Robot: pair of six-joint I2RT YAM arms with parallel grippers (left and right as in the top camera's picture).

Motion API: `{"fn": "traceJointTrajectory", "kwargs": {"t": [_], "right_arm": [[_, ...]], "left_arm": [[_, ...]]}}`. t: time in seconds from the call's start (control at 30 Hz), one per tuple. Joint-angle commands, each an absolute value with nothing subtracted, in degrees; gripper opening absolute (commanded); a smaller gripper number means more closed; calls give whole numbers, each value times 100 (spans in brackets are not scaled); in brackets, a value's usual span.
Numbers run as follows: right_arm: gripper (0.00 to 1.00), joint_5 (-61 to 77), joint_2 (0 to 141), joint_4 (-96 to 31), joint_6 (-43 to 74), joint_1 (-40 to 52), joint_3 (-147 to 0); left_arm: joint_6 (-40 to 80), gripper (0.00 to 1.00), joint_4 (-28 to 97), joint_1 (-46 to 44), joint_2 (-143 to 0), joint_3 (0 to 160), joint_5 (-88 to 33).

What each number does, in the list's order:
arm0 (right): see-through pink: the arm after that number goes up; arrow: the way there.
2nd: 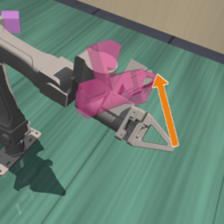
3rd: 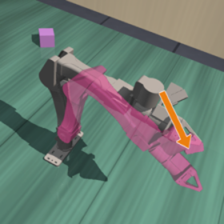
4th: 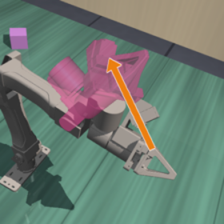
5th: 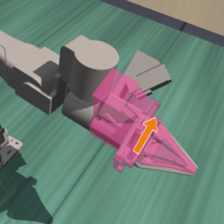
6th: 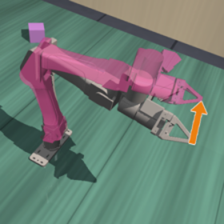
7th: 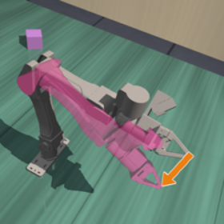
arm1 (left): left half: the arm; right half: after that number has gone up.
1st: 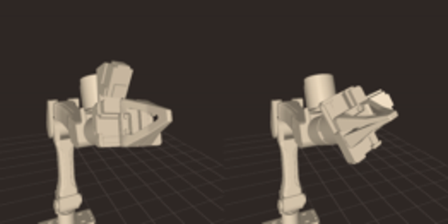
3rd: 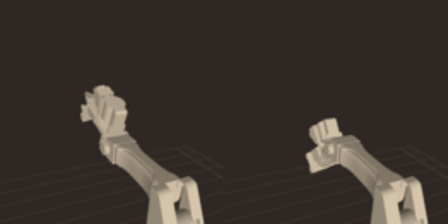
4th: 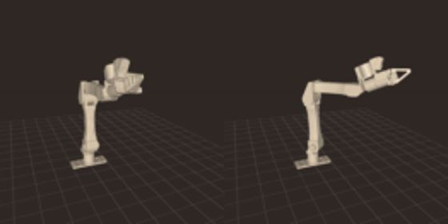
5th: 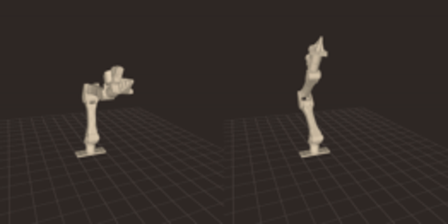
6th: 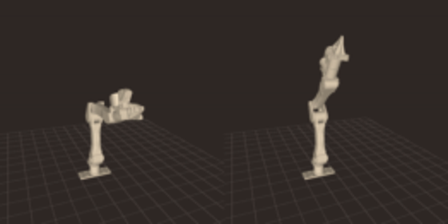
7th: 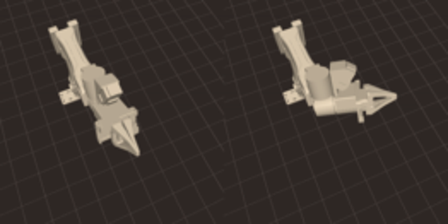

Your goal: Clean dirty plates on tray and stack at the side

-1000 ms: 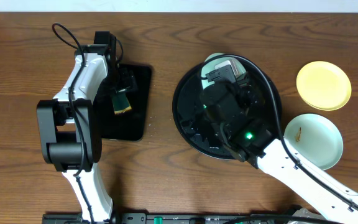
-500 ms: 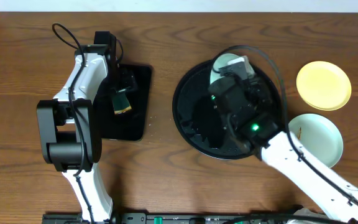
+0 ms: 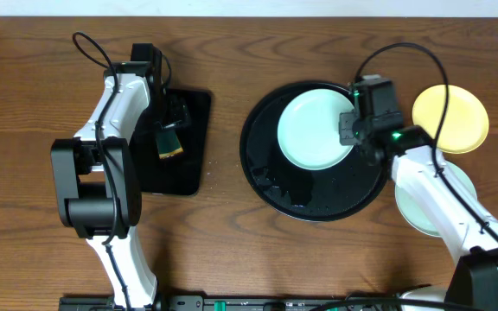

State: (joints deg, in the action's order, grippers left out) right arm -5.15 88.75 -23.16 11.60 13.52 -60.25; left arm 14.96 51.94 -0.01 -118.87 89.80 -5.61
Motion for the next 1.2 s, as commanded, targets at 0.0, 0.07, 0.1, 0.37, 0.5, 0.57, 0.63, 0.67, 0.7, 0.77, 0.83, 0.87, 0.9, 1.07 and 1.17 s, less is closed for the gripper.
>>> {"fn": "traceJointTrajectory", "kwargs": {"t": [0.0,0.07,0.1,0.37,0.5,0.57,0.63,0.67,0.7,0.77,0.83,0.87,0.9,1.07,1.17], "right_arm": [[1,593,8849,-1920,1573,987,-6095],[1,585,8849,-1752,1557,908,-6095],[1,585,8849,-1717,1529,880,-6095],[1,587,8849,-2005,1188,875,-6093],[1,587,8849,-2106,1146,875,-6093],[1,585,8849,-2169,1146,875,-6093],[1,585,8849,-2239,1149,875,-6093],[1,585,8849,-2274,1146,875,-6090],[1,585,8849,-2298,1146,875,-6090],[1,585,8849,-2318,1149,878,-6090],[1,585,8849,-2316,1146,880,-6090],[1,585,8849,-2316,1146,880,-6090],[1,585,8849,-2316,1146,880,-6090],[1,580,8849,-2338,1015,880,-6090],[1,582,8851,-2342,1017,880,-6090]], "left_arm": [[1538,87,5236,5,-11979,8958,-593],[1634,87,5273,3,-11979,8956,-869],[1634,87,5315,-8,-11981,8947,-917],[1680,78,5238,-132,-11981,8595,-447],[1675,80,5041,-132,-11981,8377,-139],[1678,79,5019,-132,-11981,8291,-145],[1675,75,5037,-132,-11981,8230,-143],[1675,72,5039,-132,-11981,8197,-139],[1675,69,5041,-132,-11981,8184,-91],[1673,64,5046,-132,-11981,8184,-40],[1675,59,5050,-132,-11981,8184,-82],[1678,54,5041,-132,-11981,8184,-113],[1675,49,5017,-132,-11981,8187,-183],[1675,8,4807,-148,-11983,8128,-213],[1649,67,4829,-148,-11983,8108,-209]]}}
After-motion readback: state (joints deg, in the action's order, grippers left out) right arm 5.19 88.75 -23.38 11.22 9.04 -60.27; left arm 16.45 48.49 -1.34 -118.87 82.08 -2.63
